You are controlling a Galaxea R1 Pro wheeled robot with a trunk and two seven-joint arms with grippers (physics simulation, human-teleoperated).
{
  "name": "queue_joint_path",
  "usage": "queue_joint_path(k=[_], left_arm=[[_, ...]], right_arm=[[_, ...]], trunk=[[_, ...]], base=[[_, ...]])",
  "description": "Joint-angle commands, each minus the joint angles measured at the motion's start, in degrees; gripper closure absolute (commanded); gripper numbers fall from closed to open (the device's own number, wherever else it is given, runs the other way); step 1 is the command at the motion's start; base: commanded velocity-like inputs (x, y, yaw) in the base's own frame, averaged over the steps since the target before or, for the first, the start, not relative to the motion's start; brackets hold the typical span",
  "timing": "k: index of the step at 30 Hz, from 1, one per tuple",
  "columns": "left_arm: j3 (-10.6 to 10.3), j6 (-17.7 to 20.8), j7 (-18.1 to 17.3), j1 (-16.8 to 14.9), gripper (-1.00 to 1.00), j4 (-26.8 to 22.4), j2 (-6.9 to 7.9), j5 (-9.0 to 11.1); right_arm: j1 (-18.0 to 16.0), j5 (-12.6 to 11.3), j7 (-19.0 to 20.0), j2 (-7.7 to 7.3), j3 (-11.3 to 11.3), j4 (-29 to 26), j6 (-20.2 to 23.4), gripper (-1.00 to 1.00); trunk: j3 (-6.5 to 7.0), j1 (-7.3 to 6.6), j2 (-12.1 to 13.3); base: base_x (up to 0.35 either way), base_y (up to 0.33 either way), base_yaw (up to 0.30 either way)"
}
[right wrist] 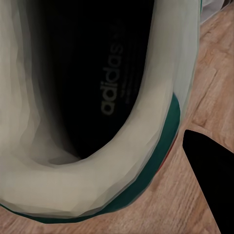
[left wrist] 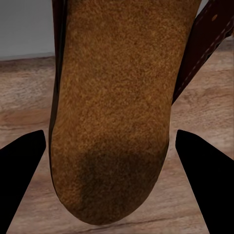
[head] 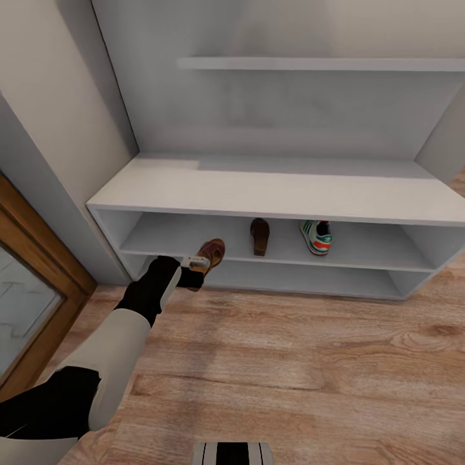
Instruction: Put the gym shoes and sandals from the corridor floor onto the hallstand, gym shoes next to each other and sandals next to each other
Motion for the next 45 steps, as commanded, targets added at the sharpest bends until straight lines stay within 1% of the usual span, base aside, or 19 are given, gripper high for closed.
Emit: queue_joint_path(k=[1,13,18,22,25,28,33,45], left_arm=[[-0.1,0.2,-0.3,0.1,1.0,-0.1,0.01,-0.3],[0.0,0.1,-0.3,0.4,1.0,0.3,0.01,-0.3],[0.0,-0.5,-0.4,0.5,1.0,0.4,0.01,-0.3],[0.0,-3.7,-0.5,0.7,1.0,0.5,0.01,-0.3],[0.0,-7.3,-0.5,1.0,1.0,0.6,0.01,-0.3],[0.0,-9.6,-0.5,1.6,1.0,0.7,0.01,-0.3],[0.0,-11.6,-0.5,2.1,1.0,0.8,0.01,-0.3],[-0.2,-12.8,-0.5,2.8,1.0,0.8,-0.19,-0.4]], right_arm=[[0.0,-0.1,-0.2,-0.01,0.0,-0.1,0.3,1.0],[0.0,-0.1,-0.2,-0.01,0.0,-0.1,0.3,1.0],[0.0,-0.1,-0.2,-0.01,0.0,-0.1,0.3,1.0],[0.0,-0.1,-0.2,-0.01,0.0,-0.1,0.3,1.0],[0.0,-0.1,-0.2,-0.01,0.0,-0.1,0.3,1.0],[0.0,-0.1,-0.2,-0.01,0.0,-0.1,0.3,1.0],[0.0,-0.1,-0.2,-0.01,0.0,-0.1,0.3,1.0],[0.0,-0.1,-0.2,0.01,0.0,-0.1,0.3,1.0]], trunk=[[-0.04,-0.01,0.0],[-0.04,-0.01,0.0],[-0.04,-0.01,0.0],[-0.04,-0.01,0.0],[-0.04,-0.01,0.0],[-0.04,-0.01,0.0],[-0.04,-0.01,0.0],[-0.04,-0.01,0.0]], base=[[0.021,-0.008,0.0],[0.003,-0.001,0.0],[0.0,0.0,0.0],[0.0,0.0,0.0],[0.0,0.0,0.0],[0.0,0.0,0.0],[0.0,0.0,0.0],[0.0,0.0,0.0]])
